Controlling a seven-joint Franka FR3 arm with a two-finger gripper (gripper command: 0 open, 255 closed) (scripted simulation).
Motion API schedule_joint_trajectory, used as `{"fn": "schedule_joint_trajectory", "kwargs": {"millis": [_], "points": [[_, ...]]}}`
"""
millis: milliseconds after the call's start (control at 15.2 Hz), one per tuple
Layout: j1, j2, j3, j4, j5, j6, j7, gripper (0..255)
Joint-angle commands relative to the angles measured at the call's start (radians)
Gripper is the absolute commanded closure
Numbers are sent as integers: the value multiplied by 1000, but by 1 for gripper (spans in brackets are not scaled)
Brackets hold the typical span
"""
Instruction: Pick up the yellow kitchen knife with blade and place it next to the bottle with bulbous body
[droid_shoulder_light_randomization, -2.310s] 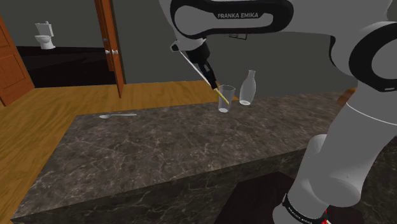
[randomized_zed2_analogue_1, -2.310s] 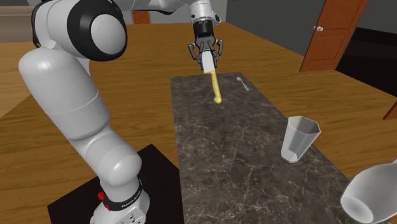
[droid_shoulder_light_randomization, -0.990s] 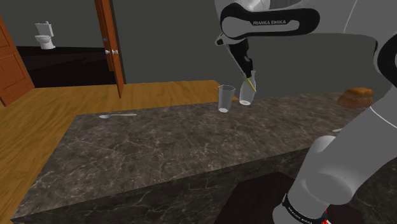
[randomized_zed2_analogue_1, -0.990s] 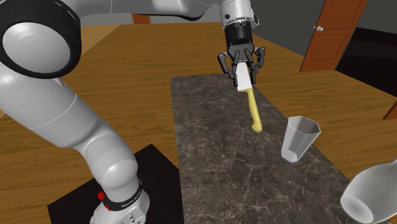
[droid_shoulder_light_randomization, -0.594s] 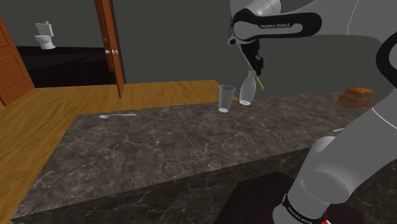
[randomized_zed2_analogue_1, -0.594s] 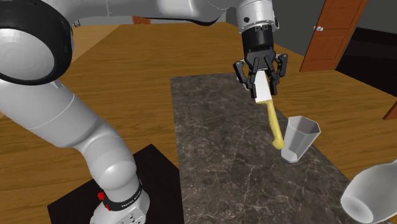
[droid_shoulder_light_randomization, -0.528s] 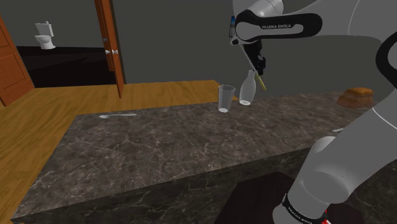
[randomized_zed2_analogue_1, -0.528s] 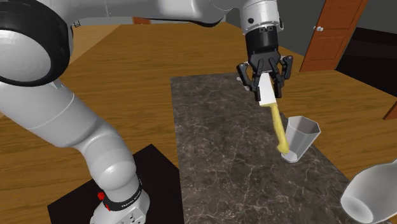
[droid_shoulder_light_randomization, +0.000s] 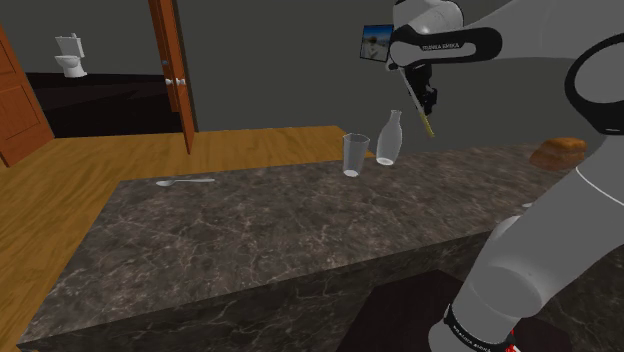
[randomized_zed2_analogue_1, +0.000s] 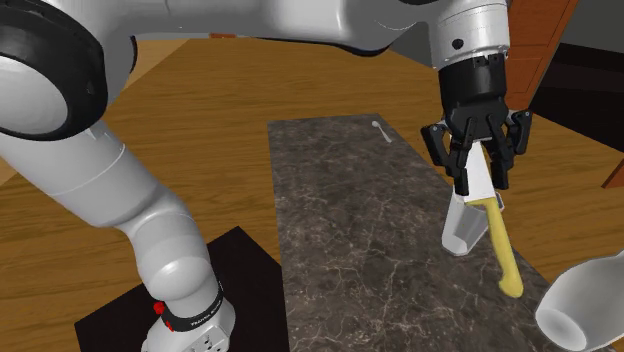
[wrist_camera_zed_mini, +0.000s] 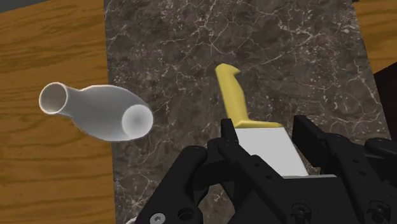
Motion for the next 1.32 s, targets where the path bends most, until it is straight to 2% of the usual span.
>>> {"fn": "schedule_joint_trajectory", "kwargs": {"millis": [0,264,1254], "points": [[-15,22,-36,27,1,25,-48,255],[-44,79,-106,77,17,85,-133,255],[-56,63,-123,-128,-19,252,-37,255]]}}
